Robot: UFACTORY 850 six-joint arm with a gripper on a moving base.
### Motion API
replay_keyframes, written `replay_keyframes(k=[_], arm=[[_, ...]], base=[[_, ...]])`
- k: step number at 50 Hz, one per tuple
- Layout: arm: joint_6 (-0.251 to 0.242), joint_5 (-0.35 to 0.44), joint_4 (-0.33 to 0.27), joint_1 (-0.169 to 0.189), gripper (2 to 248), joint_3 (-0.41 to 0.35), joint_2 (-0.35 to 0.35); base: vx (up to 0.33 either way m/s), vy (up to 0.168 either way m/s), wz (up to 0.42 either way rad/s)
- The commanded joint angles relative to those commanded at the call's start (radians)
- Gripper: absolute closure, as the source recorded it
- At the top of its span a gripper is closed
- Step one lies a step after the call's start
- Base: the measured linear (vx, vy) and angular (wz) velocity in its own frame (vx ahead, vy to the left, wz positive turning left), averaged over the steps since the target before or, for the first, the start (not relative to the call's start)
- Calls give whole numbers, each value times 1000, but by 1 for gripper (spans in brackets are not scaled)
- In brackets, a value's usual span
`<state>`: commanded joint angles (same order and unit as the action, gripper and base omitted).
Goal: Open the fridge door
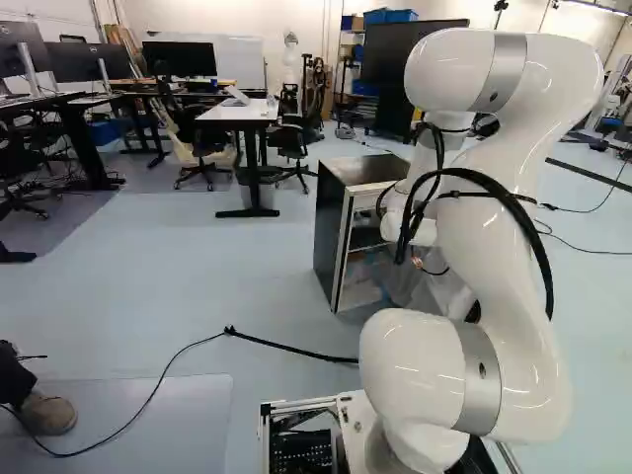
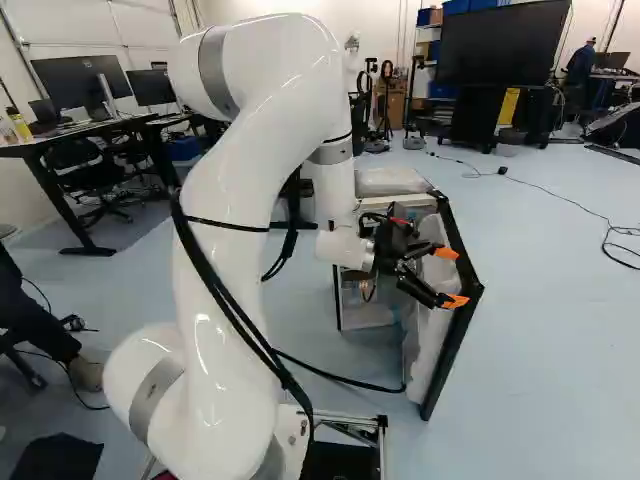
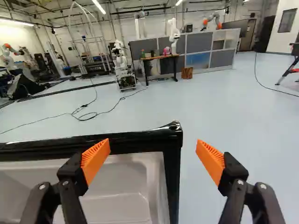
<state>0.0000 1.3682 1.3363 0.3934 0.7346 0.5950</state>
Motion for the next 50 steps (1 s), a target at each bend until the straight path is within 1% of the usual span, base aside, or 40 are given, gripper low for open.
replay_keyframes(k=[7, 19, 50], arm=[[0, 0, 13, 32, 3, 25, 14], [0, 0, 16, 85, 3, 74, 41], [0, 0, 16, 203, 3, 225, 124]], base=[[0, 0, 0], [0, 0, 0], [0, 0, 0]])
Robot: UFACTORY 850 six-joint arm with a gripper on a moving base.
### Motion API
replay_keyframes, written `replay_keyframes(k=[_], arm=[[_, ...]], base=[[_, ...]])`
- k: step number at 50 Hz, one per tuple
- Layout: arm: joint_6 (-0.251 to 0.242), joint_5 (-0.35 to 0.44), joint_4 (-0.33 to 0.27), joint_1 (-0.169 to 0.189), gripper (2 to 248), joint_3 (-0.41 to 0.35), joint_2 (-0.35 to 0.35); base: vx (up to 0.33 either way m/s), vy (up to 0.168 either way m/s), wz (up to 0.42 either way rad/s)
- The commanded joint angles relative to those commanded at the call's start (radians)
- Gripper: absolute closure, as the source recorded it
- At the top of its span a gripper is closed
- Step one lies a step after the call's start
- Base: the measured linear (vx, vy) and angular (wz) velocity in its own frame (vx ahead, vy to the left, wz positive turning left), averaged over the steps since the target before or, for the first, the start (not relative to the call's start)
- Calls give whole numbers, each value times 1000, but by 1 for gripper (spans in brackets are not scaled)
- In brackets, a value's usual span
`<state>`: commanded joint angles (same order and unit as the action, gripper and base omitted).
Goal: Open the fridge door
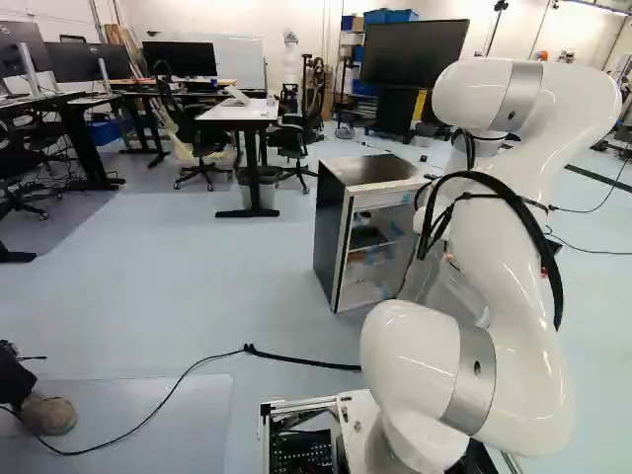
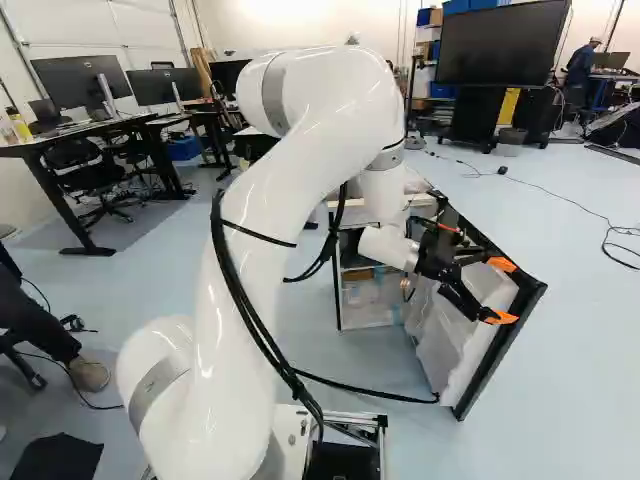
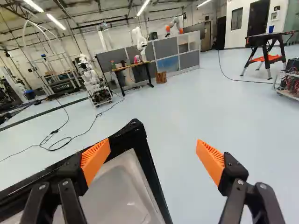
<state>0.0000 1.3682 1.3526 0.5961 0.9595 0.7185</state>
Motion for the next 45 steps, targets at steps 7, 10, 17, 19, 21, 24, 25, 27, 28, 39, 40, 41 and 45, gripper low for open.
replay_keyframes(k=[7, 10, 17, 19, 21, 24, 25, 27, 28, 39, 40, 41, 45], arm=[[0, 0, 0, 24, 3, 37, 20], [0, 0, 0, 34, 3, 53, 29], [0, 0, 0, 56, 3, 89, 49], [0, 0, 0, 61, 3, 97, 53], [0, 0, 0, 64, 3, 102, 56], [0, 0, 0, 66, 3, 106, 58], [0, 0, 0, 66, 3, 106, 58], [0, 0, 0, 66, 3, 103, 57], [0, 0, 0, 66, 3, 101, 56], [0, -7, -16, 52, 3, 38, 21], [0, -9, -19, 50, 3, 31, 17], [0, -11, -24, 49, 3, 24, 13], [0, -19, -42, 41, 3, -5, -3]], base=[[0, 0, 0], [0, 0, 0], [0, 0, 0], [0, 0, 0], [0, 0, 0], [0, 0, 0], [0, 0, 0], [0, 0, 0], [0, 0, 0], [0, 0, 0], [0, 0, 0], [0, 0, 0], [0, 0, 0]])
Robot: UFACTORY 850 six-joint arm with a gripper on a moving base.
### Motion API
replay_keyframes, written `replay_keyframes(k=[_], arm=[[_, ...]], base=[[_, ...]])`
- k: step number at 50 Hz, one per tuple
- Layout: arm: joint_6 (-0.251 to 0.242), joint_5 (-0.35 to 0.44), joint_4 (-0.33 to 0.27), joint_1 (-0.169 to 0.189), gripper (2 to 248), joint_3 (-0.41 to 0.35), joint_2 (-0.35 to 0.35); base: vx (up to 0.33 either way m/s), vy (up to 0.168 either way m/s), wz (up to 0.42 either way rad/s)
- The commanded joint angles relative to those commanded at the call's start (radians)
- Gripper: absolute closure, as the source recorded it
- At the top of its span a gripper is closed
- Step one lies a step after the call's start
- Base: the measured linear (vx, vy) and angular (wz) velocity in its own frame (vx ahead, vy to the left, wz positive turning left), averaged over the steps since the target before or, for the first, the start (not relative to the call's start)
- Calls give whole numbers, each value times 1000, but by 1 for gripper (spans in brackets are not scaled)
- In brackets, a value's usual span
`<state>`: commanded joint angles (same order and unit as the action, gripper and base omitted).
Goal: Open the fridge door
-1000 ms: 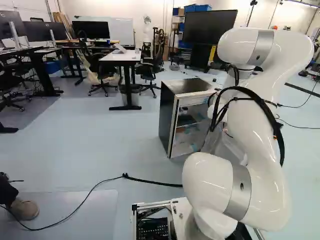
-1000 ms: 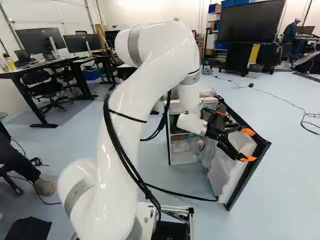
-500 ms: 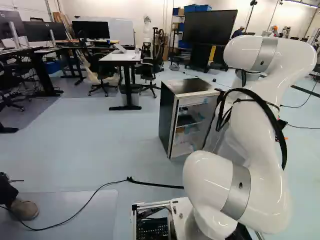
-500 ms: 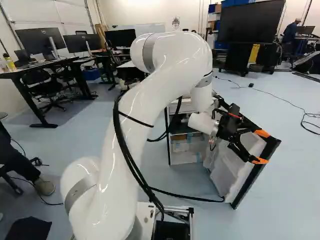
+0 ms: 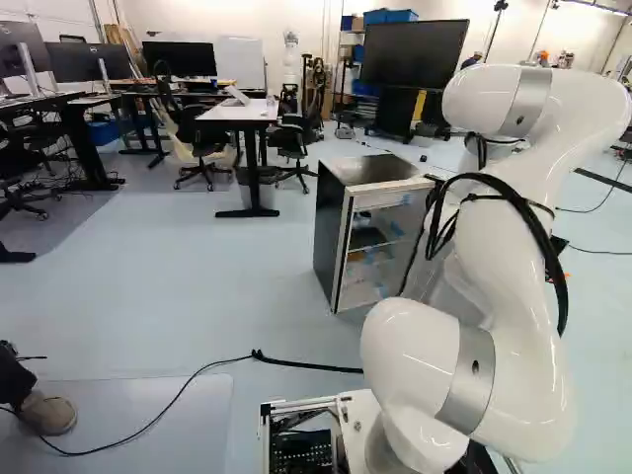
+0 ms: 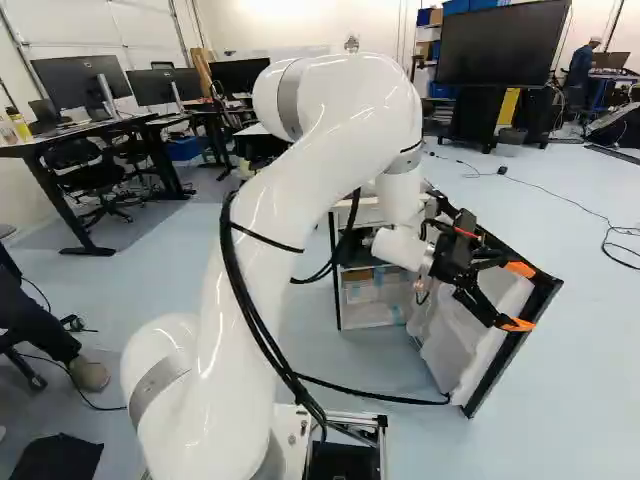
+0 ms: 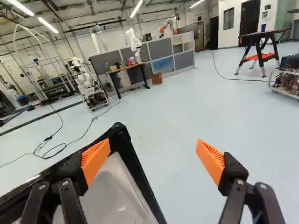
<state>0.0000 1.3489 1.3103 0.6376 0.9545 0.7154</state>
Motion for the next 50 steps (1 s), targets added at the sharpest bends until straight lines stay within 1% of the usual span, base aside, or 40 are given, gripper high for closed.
replay_keyframes(k=[35, 50], arm=[[0, -90, -207, -75, 3, -238, -139], [0, -116, -314, -112, 3, -332, -198]], base=[[0, 0, 0], [0, 0, 0]])
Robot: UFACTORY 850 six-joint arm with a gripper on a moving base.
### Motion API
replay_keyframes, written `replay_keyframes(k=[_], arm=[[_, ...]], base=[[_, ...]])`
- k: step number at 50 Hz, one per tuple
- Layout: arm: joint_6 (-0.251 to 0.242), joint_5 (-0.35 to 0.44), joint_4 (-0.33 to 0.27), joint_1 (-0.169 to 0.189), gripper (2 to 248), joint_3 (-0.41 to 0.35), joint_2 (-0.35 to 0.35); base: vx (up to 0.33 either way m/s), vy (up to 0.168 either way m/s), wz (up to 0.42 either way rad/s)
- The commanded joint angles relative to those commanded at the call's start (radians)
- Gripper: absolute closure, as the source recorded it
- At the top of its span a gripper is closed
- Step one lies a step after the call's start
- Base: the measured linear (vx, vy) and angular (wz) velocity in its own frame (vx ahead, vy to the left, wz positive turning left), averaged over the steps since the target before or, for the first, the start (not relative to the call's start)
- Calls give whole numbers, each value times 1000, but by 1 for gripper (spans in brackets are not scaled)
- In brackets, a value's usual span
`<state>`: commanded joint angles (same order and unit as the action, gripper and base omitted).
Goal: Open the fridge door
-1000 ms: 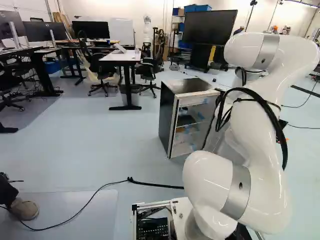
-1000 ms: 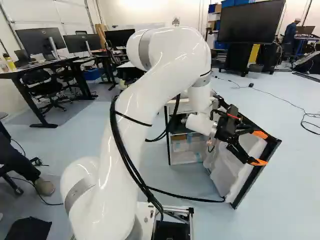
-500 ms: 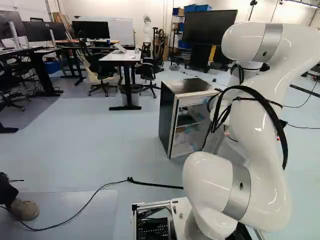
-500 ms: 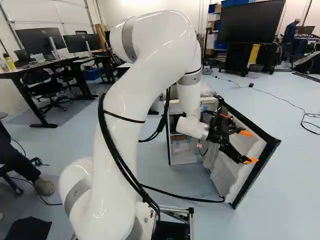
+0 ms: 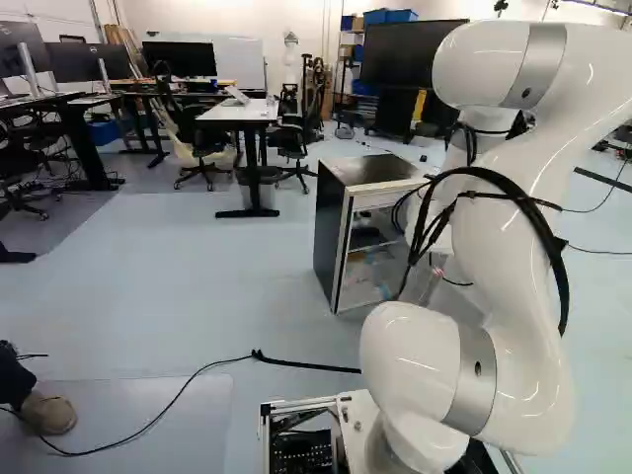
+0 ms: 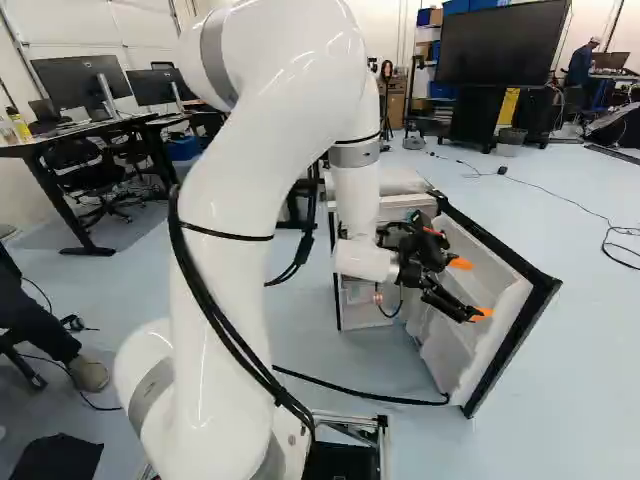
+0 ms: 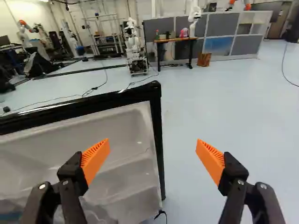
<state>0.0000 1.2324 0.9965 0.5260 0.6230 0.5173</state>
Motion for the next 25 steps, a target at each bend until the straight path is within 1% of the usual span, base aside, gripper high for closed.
replay_keyframes(k=[25], arm=[[0, -8, -209, -67, 3, -146, -97]], base=[[0, 0, 0]])
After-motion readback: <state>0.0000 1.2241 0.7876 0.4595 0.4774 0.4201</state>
